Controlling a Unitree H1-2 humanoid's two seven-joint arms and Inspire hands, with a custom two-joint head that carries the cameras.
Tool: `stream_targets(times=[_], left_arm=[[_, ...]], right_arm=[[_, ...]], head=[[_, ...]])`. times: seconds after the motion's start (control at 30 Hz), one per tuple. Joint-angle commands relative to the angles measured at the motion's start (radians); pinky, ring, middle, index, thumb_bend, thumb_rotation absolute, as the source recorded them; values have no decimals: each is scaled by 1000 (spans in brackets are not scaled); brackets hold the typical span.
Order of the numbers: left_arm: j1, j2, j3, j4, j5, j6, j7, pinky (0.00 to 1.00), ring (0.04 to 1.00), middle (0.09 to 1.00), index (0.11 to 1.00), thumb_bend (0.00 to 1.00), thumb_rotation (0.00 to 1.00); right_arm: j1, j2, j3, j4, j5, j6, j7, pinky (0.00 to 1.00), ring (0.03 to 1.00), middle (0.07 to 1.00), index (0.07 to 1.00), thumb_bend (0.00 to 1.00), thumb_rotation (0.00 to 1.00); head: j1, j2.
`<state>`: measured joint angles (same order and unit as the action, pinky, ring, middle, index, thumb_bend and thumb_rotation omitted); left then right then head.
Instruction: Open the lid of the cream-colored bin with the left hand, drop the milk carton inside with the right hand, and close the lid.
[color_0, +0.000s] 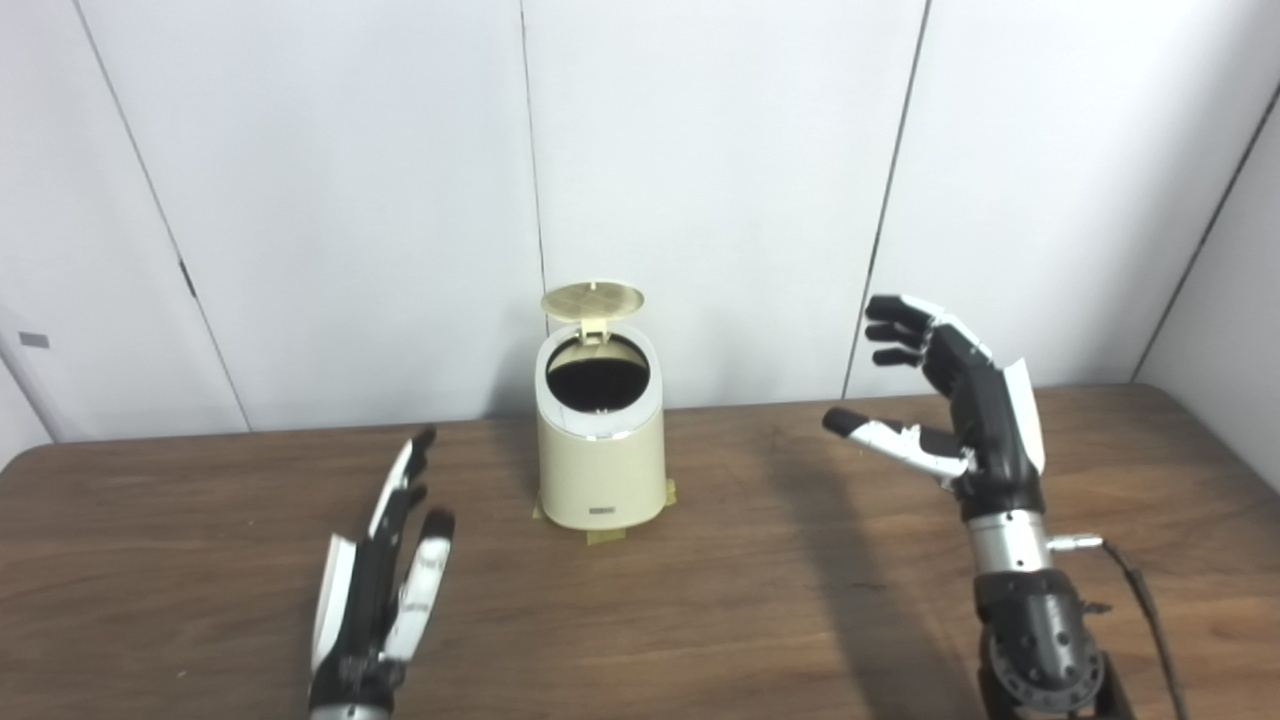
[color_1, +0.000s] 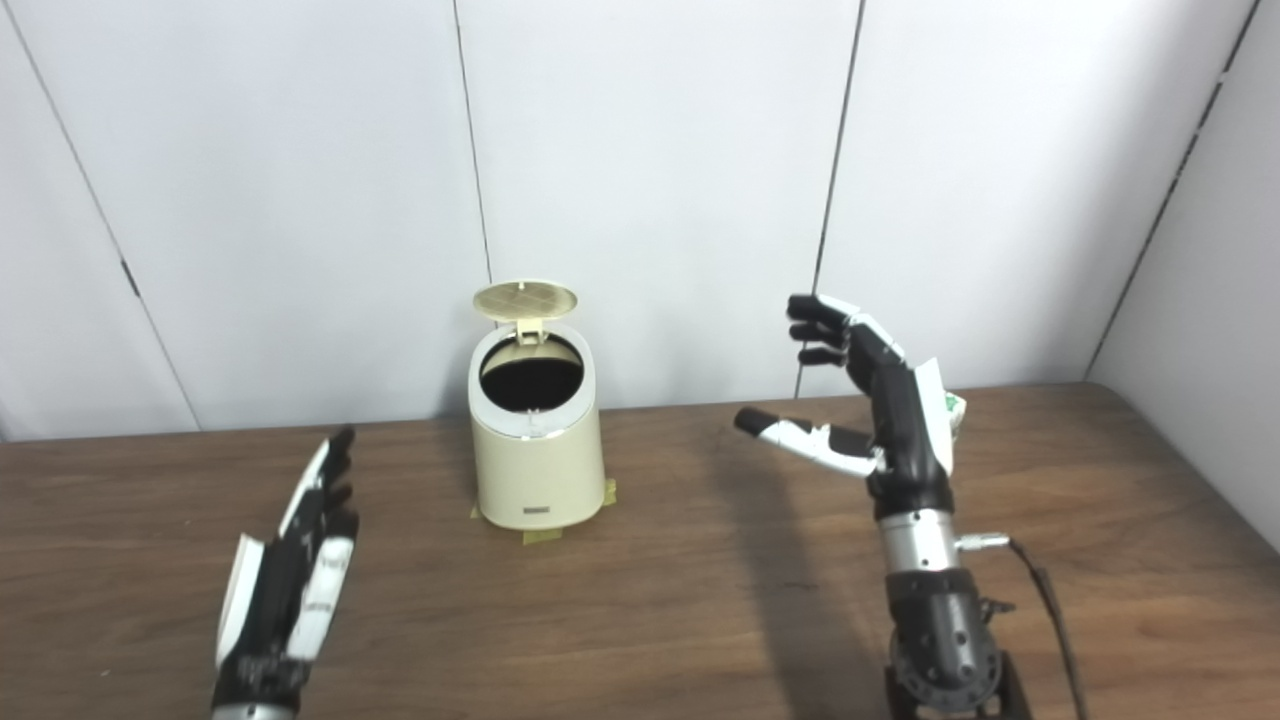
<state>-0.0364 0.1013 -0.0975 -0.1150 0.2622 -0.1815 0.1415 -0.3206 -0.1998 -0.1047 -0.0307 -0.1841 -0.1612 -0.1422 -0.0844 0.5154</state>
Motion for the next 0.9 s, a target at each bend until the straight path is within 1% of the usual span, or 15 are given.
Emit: stream_targets(times=[0.0,0.03,0.07,0.1,0.17,0.23,0.3,0.37,0.4,0.43,0.5,0.6,0.63,0.73,0.87], left_arm=[[-11,5,8,-4,-27,-63,-12,954,981,984,965,489,1000],[-4,5,10,1,-35,-73,-17,956,982,984,965,491,1000],[3,7,11,8,-41,-87,-23,958,982,983,965,501,1000],[9,6,13,17,-41,-98,-24,958,982,983,967,505,1000],[26,5,19,28,-29,-108,-21,948,976,976,962,518,1000],[36,4,23,35,-19,-115,-20,943,972,972,959,514,1000],[43,4,28,50,-23,-131,-21,927,964,966,951,473,1000],[47,5,34,64,-34,-146,-23,935,969,970,953,480,1000],[48,6,37,69,-43,-151,-26,946,975,974,958,495,1000],[48,6,40,74,-52,-157,-30,953,979,977,961,495,1000],[49,9,45,83,-66,-167,-36,965,986,983,966,495,1000],[52,13,50,91,-70,-180,-39,968,988,984,965,506,1000],[54,14,51,91,-68,-182,-40,966,986,983,964,498,1000],[60,20,54,86,-59,-178,-43,965,981,980,964,523,1000],[68,30,62,73,-63,-172,-50,962,982,982,965,504,1000]], right_arm=[[-48,-38,-22,-30,-22,25,0,763,818,816,818,974,359],[-54,-50,-24,-24,-39,34,-3,787,834,826,826,981,367],[-60,-64,-29,-9,-45,30,-6,831,875,854,846,980,381],[-69,-78,-35,10,-52,35,-9,858,900,877,863,976,366],[-85,-103,-46,36,-77,46,-19,835,915,905,876,996,376],[-93,-117,-53,44,-95,60,-24,818,916,906,878,1000,393],[-102,-140,-59,50,-114,84,-24,881,960,928,903,1000,404],[-112,-167,-63,70,-132,94,-26,920,974,936,921,1000,421],[-116,-178,-64,80,-137,98,-26,888,968,942,928,1000,417],[-119,-187,-65,89,-141,102,-26,830,957,948,934,1000,415],[-123,-204,-63,110,-143,104,-27,788,949,960,944,1000,401],[-124,-224,-61,154,-145,89,-34,769,949,986,969,1000,337],[-123,-228,-59,164,-152,89,-38,765,942,983,969,1000,317],[-114,-242,-47,184,-177,99,-38,739,906,959,972,991,271],[-100,-253,-21,195,-248,117,-50,728,901,958,960,985,245]], head=[[-1,1],[-1,1],[-4,0],[-4,0],[-10,5],[-12,7],[-14,8],[-16,10],[-17,12],[-19,12],[-23,14],[-32,12],[-36,12],[-53,11],[-118,11]])
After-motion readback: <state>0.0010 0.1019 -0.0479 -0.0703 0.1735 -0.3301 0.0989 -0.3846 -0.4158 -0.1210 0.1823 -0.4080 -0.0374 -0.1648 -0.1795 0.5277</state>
